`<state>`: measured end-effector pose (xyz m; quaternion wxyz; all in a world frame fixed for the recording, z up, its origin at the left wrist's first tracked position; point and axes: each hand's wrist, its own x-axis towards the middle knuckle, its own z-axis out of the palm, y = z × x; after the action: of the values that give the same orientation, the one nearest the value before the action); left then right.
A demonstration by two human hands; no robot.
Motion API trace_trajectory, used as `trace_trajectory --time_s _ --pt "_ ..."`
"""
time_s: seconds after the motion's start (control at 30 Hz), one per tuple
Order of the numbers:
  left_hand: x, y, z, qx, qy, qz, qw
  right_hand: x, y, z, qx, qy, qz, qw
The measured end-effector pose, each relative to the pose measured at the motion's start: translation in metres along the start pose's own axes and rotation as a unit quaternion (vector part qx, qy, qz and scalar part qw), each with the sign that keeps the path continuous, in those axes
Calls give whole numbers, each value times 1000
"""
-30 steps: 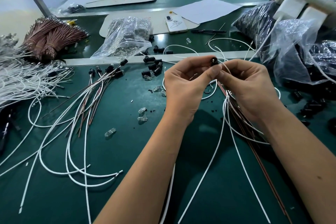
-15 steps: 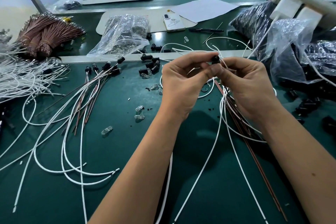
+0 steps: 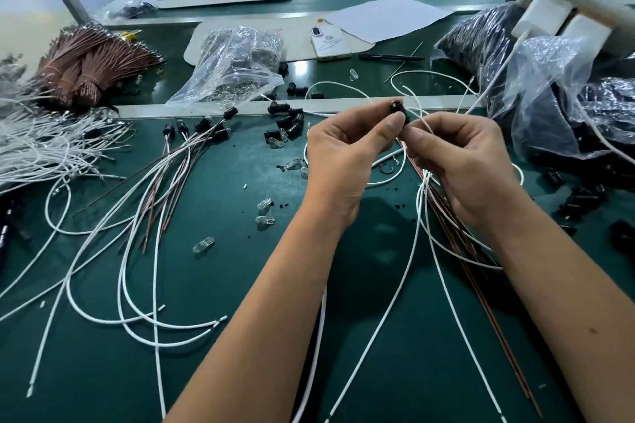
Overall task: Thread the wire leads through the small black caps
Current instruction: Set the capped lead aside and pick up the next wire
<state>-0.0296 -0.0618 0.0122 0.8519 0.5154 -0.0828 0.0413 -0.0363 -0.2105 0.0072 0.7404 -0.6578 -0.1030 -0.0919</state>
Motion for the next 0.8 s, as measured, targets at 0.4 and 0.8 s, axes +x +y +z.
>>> trace_trajectory --time_s 0.4,0.8 --pt "-1 2 1 -3 17 -18 1000 0 -1 4 53 19 57 997" --pt "-2 3 2 0 16 -25 1000 -1 -6 3 66 3 91 994"
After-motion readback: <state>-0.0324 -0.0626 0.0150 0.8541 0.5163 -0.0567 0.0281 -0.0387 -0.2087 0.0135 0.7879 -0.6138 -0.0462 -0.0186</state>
